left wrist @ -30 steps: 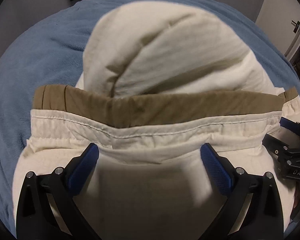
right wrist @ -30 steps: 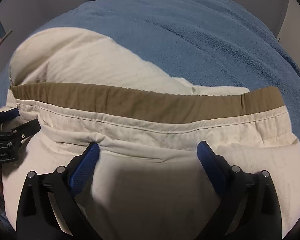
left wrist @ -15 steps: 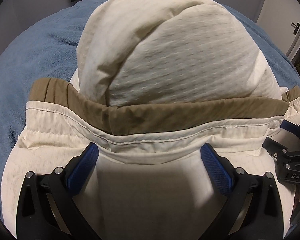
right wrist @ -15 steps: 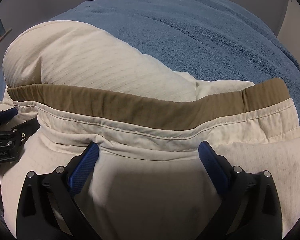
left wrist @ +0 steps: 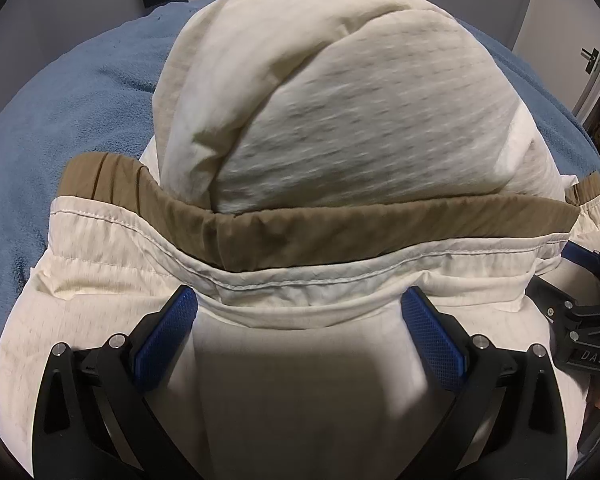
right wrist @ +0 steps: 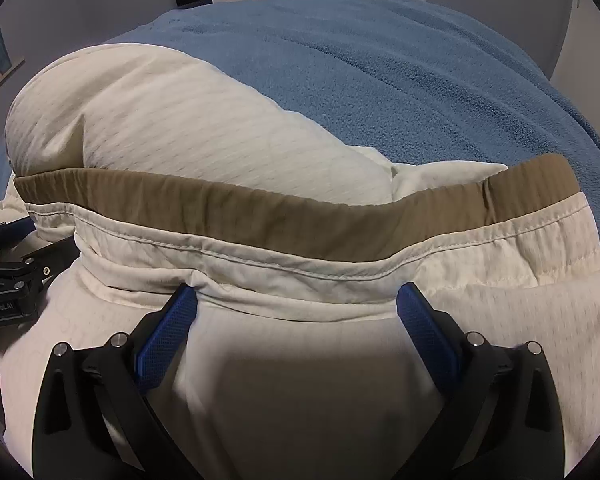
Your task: Fold large clothes
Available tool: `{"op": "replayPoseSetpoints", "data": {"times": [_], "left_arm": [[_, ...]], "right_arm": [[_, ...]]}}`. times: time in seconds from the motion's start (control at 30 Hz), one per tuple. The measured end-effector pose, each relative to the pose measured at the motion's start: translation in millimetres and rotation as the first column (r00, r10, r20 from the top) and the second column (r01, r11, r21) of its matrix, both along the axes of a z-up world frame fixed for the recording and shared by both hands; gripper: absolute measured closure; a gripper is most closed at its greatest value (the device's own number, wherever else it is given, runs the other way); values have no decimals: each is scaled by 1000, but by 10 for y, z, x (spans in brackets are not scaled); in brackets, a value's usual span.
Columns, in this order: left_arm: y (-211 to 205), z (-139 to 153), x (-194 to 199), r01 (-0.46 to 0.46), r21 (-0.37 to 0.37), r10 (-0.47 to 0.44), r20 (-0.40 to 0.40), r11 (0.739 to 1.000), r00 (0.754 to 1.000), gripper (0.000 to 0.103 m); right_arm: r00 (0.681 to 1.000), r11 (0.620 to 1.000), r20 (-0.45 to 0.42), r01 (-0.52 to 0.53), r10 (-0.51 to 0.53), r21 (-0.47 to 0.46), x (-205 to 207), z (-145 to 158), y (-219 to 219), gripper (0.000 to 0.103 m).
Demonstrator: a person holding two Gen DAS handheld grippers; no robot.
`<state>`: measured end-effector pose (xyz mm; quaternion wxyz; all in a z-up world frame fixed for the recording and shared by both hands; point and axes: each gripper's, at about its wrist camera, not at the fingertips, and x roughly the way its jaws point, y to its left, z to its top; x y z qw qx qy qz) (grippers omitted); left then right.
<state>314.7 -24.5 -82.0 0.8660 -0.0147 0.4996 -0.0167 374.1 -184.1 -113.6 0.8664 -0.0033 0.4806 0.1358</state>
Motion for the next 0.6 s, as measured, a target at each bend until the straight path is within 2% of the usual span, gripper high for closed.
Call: {"op": "replayPoseSetpoints", "data": {"times": [0.6], "left_arm": [[-20, -115, -272, -3, -11, 4, 82, 1000, 997, 5]], "right_arm": [[998, 1000, 63, 5, -7, 29, -201, -39, -73, 7]]}}
